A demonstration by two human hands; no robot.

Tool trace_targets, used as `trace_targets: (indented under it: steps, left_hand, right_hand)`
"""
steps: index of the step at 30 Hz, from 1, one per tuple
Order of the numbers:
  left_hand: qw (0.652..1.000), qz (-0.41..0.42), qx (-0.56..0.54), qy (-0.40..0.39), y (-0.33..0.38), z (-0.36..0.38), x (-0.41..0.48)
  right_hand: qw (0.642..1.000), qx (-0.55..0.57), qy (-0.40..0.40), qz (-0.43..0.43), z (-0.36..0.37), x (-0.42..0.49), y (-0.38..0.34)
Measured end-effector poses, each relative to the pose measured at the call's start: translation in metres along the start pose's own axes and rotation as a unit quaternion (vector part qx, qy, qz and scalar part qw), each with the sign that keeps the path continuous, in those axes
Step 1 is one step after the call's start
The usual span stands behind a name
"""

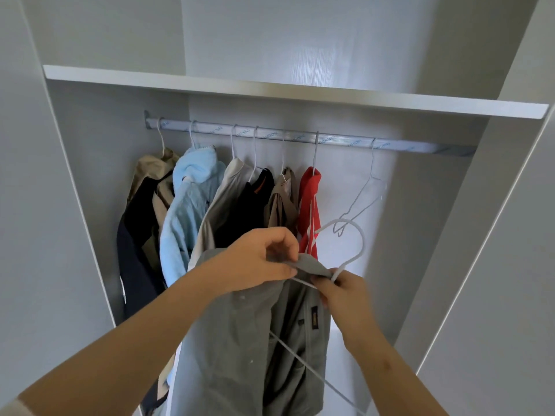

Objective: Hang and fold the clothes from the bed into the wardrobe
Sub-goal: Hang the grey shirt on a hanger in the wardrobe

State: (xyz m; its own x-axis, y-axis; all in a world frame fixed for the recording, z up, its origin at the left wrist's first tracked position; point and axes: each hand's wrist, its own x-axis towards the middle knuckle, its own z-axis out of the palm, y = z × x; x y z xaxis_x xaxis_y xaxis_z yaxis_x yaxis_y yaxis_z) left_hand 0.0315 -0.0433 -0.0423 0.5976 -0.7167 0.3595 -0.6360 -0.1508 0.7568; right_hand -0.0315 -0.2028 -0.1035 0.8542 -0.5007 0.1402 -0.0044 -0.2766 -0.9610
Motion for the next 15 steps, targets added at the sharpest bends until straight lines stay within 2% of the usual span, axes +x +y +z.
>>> trace_targets:
  steps: [3,5,7,9,11,15]
  left_hand:
    - [0.996,0.05,0.065,0.025,-0.001,-0.004,-0.003]
    - [0.978,0.045,0.203,-0.003,-0.007,-0.002,0.0]
    - [0.944,0.013,0.327,-0.052,-0.019,0.002,0.001]
    - [0.948,-0.015,0.314,-0.052,-0.028,0.005,-0.001]
    - [0.961,-0.021,0.276,-0.014,-0.031,0.006,-0.002]
    - [0.979,-0.037,0.192,0.061,-0.029,0.007,-0.001]
  right_hand:
    - [1.0,0.011,0.0,-0.004,0.002,0.001,-0.003]
    - [1.0,0.023,-0.008,-0.005,0.003,0.001,-0.006]
    - [0.999,0.035,-0.018,-0.006,0.003,0.002,-0.009]
    - [0.999,0.038,-0.033,-0.016,0.002,0.001,-0.014]
    - [0.998,0.05,-0.033,-0.033,0.0,0.001,-0.02]
    - [0.993,-0.023,0.03,-0.112,-0.003,0.005,-0.022]
